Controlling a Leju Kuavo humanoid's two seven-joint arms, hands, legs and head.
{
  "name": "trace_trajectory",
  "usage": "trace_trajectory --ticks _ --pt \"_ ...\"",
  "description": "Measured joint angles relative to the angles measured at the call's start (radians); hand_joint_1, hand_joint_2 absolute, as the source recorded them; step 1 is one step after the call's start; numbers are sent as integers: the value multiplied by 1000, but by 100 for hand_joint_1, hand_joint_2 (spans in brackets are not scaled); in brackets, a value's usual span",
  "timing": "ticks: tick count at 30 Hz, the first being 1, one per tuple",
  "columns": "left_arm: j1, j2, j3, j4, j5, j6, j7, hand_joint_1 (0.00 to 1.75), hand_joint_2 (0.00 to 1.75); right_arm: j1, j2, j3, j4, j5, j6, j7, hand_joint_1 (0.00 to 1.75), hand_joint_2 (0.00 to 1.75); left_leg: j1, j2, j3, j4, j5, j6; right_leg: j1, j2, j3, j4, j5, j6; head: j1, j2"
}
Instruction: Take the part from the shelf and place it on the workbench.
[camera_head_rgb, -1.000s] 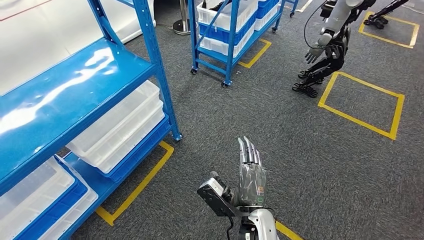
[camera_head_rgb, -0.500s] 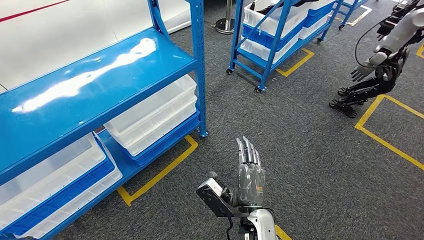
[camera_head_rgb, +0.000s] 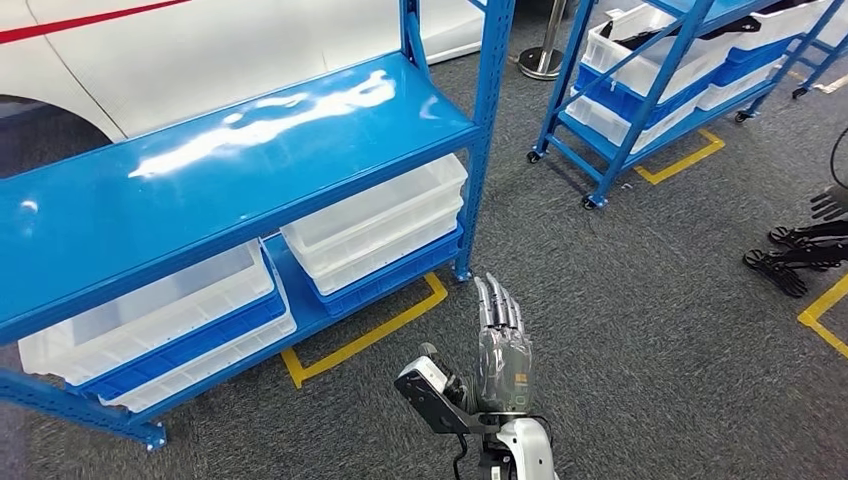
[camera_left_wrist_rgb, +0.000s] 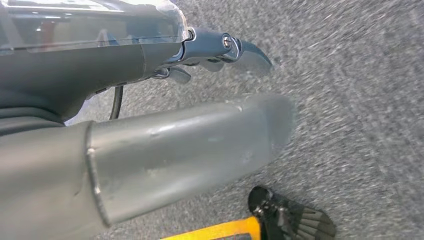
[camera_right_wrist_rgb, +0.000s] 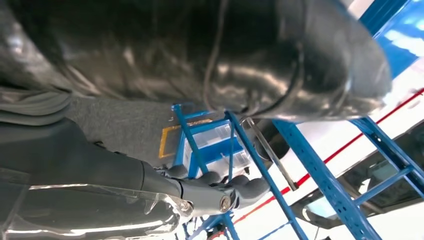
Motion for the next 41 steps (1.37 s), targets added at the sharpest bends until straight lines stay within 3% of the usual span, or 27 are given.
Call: trace_trajectory --ticks 1,2,3,5,7,8,10,11,12,14,15,16,18,20,22,24,25,26,27,29,31,33,35,37,39,41 --pt "2 0 0 0 0 3 -2 0 0 -1 1 -1 0 -9 10 4 0 0 1 6 -2 1 -1 -6 -1 -11 3 -7 3 -4 0 0" --pt "4 1 0 0 0 13 -9 0 0 6 1 -7 16 -39 39 2 0 0 0 28 -9 13 -10 -10 -3 -24 8 -16 7 -9 -1 0" --pt "4 1 0 0 0 28 -21 0 0 9 1 -24 59 -94 87 -20 0 0 -1 59 -22 42 -29 -13 -5 -37 13 -25 10 -13 -2 0" --pt "3 1 0 0 2 61 -47 0 0 6 0 -104 253 -314 242 -155 0 0 -1 114 -66 147 -89 -18 -4 -65 22 -33 11 -19 -4 0" --pt "2 1 0 0 4 72 -58 0 0 -10 -1 -173 409 -489 344 -286 0 0 0 123 -98 221 -125 -22 -3 -83 26 -34 9 -19 -5 0" --pt "1 1 0 0 4 72 -59 0 0 -11 -1 -186 430 -520 358 -310 0 0 0 123 -103 231 -129 -23 -3 -86 27 -34 8 -19 -5 0" --pt "1 1 0 0 5 72 -60 0 0 -10 -1 -196 442 -542 365 -326 0 0 0 123 -106 237 -131 -23 -3 -88 27 -34 7 -19 -5 0" --pt "1 0 0 0 5 72 -62 0 0 8 -2 -228 470 -606 374 -380 0 0 0 124 -113 250 -134 -24 -3 -101 28 -33 5 -18 -5 0" --pt "4 0 0 0 6 73 -66 0 0 32 -5 -295 512 -730 375 -488 0 0 2 129 -114 250 -126 -27 -3 -120 27 -30 1 -16 -5 0" --pt "13 0 1 -1 5 71 -73 0 0 48 -2 -477 630 -967 354 -707 0 0 2 176 -53 138 -72 -27 -1 -165 22 -13 -14 -3 -4 0" --pt "15 0 1 -1 3 70 -76 0 0 37 0 -546 675 -1004 344 -755 0 0 1 194 -17 71 -42 -23 0 -179 21 -6 -19 4 -3 0" --pt "15 1 1 -1 0 68 -76 0 0 19 7 -587 712 -970 345 -744 0 0 -2 204 11 19 -23 -16 2 -190 23 -2 -23 13 -3 0" --pt "15 0 1 -1 -6 68 -72 0 0 13 17 -619 762 -868 348 -685 0 0 -1 179 13 13 -19 -1 0 -199 32 -3 -27 24 -2 0" --pt "16 0 0 -1 -12 68 -67 0 0 12 24 -638 818 -814 316 -645 0 0 2 159 18 3 -13 13 -6 -151 23 29 -56 33 -2 0" --pt "10 0 -1 -1 -18 68 -64 0 0 16 25 -644 870 -771 279 -592 0 0 3 138 18 -2 -9 24 -10 -89 -27 136 -116 36 -2 0" --pt "6 0 -4 -1 -29 68 -60 0 0 23 24 -641 920 -705 246 -454 0 0 1 110 16 -1 -8 29 -11 -70 -86 249 -156 37 -2 0" --pt "5 0 -6 -1 -35 68 -57 0 0 27 23 -634 945 -668 243 -354 0 0 0 95 16 0 -8 29 -11 -67 -98 266 -149 37 -2 0" --pt "5 0 -7 -1 -39 67 -54 0 0 31 22 -624 965 -641 256 -256 0 0 0 79 16 2 -8 29 -11 -65 -93 249 -126 35 -2 0" --pt "5 0 -8 -1 -42 66 -52 0 0 38 21 -616 982 -625 283 -167 0 0 0 64 17 5 -9 28 -11 -60 -73 199 -89 33 -2 0" --pt "4 -1 -11 -1 -43 66 -50 0 0 50 16 -604 1009 -617 350 -17 0 0 -1 37 14 11 -11 22 -12 -16 -20 73 -29 26 -2 0" --pt "2 -3 -14 -1 -41 67 -49 0 0 59 11 -599 1030 -620 394 81 0 0 0 14 7 14 -10 10 -10 19 5 12 -12 22 -2 0" --pt "3 -3 -14 -1 -39 69 -49 0 0 64 9 -597 1039 -624 407 111 0 0 3 -5 1 9 -6 -5 -9 8 8 8 -11 17 -2 0" --pt "3 -3 -14 -1 -38 70 -48 0 0 65 8 -597 1043 -624 408 115 0 0 1 36 -9 30 -22 -16 -12 -17 14 -5 -5 3 -3 0" --pt "-2 -3 -14 -1 -38 71 -48 0 0 66 5 -597 1047 -619 406 116 0 0 0 106 -49 120 -79 -23 -12 -51 17 -14 -2 -9 -5 0" --pt "-6 -3 -14 -1 -38 72 -48 0 0 69 3 -597 1052 -615 406 117 0 0 2 129 -104 242 -139 -30 -9 -85 16 -13 -4 -13 -5 0" --pt "-4 -3 -14 -1 -38 71 -48 0 0 69 3 -597 1055 -612 407 119 0 0 4 134 -123 292 -151 -34 -7 -110 15 -12 -5 -13 -6 0"
